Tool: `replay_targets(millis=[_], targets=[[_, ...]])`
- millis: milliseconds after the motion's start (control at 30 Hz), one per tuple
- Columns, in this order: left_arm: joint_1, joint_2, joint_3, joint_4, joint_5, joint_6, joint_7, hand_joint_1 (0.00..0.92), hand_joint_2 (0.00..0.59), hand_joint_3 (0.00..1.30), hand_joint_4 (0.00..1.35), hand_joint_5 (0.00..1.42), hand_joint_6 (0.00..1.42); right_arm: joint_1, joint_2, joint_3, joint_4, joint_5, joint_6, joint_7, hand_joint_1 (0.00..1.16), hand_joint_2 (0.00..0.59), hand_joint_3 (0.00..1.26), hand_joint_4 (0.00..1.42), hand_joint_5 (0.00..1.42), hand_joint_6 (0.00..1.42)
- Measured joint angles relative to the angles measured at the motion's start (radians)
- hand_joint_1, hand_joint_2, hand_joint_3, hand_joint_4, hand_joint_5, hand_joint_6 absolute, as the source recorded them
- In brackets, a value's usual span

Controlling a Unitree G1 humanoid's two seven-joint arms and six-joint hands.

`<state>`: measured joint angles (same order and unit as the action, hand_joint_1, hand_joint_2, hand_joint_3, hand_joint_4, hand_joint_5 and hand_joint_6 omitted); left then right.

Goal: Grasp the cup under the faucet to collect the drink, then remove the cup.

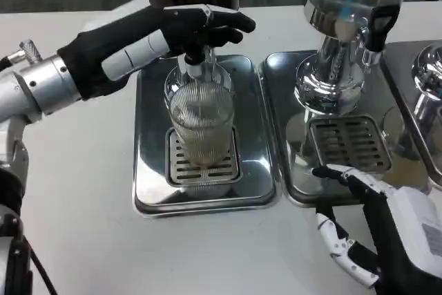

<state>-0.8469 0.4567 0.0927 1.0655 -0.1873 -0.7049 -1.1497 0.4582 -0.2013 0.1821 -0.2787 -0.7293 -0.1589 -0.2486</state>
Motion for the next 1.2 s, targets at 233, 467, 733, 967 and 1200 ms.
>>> replay_targets(millis=[233, 467, 733, 967, 1200], targets=[[0.015, 0.006, -0.02, -0.013, 0.005, -0.048, 0.029, 0.0, 0.107, 0.25, 0.11, 0.13, 0.12, -0.018, 0.0, -0.005, -0.004, 0.023, 0.018, 0.029, 0.43, 0.456, 0.3, 0.24, 0.26, 0.2], [0.021, 0.012, -0.036, -0.016, 0.017, -0.087, 0.053, 0.0, 0.107, 0.24, 0.1, 0.13, 0.12, -0.062, 0.01, -0.018, -0.005, 0.129, 0.055, 0.102, 0.4, 0.367, 0.24, 0.19, 0.23, 0.19], [0.028, 0.017, -0.048, -0.019, 0.043, -0.14, 0.084, 0.0, 0.103, 0.24, 0.1, 0.12, 0.12, -0.138, 0.033, -0.022, -0.006, 0.259, 0.109, 0.207, 0.41, 0.305, 0.17, 0.12, 0.2, 0.19], [0.037, 0.02, -0.059, -0.026, 0.042, -0.155, 0.1, 0.0, 0.103, 0.24, 0.1, 0.12, 0.12, -0.189, 0.037, -0.02, -0.006, 0.327, 0.146, 0.267, 0.42, 0.291, 0.11, 0.07, 0.16, 0.18], [0.048, 0.03, -0.07, -0.036, 0.042, -0.172, 0.114, 0.0, 0.101, 0.24, 0.1, 0.12, 0.13, -0.235, 0.038, -0.021, -0.002, 0.382, 0.2, 0.316, 0.44, 0.268, 0.05, 0.0, 0.08, 0.12]])
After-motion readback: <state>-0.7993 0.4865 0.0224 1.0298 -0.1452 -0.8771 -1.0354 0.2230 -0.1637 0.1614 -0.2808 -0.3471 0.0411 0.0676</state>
